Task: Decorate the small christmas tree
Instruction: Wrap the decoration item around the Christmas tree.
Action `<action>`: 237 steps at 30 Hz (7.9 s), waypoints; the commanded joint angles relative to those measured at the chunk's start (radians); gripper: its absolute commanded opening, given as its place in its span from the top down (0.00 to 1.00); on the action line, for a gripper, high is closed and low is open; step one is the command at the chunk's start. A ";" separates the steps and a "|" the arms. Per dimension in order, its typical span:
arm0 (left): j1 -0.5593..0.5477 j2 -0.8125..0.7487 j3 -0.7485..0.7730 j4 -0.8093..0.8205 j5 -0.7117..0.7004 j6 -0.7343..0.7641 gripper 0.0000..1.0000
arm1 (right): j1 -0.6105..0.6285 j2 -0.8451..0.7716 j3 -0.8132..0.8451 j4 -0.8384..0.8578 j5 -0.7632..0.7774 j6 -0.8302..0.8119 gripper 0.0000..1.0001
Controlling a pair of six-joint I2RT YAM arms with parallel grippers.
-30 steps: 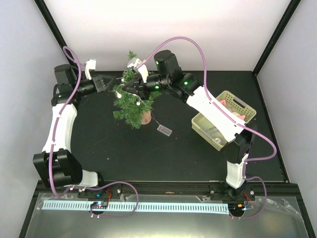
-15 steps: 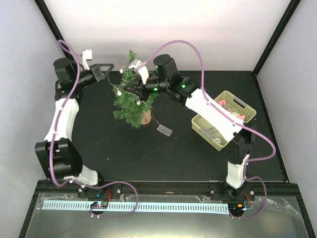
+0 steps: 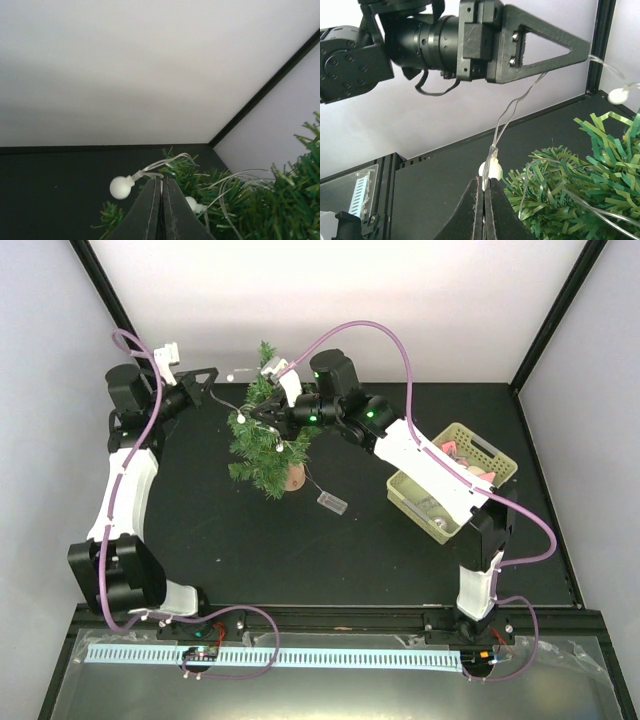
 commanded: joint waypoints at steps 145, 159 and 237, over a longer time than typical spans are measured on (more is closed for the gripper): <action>0.040 -0.130 -0.415 -0.100 0.026 0.050 0.97 | -0.011 -0.375 -1.219 0.801 0.480 0.220 0.60; 0.041 -0.214 -0.380 -0.136 -0.005 0.036 0.98 | 0.001 -0.733 -1.249 0.677 0.449 0.355 0.64; 0.051 -0.191 -0.418 -0.170 -0.045 0.087 0.99 | 0.161 -0.679 -1.206 0.608 0.583 0.212 0.70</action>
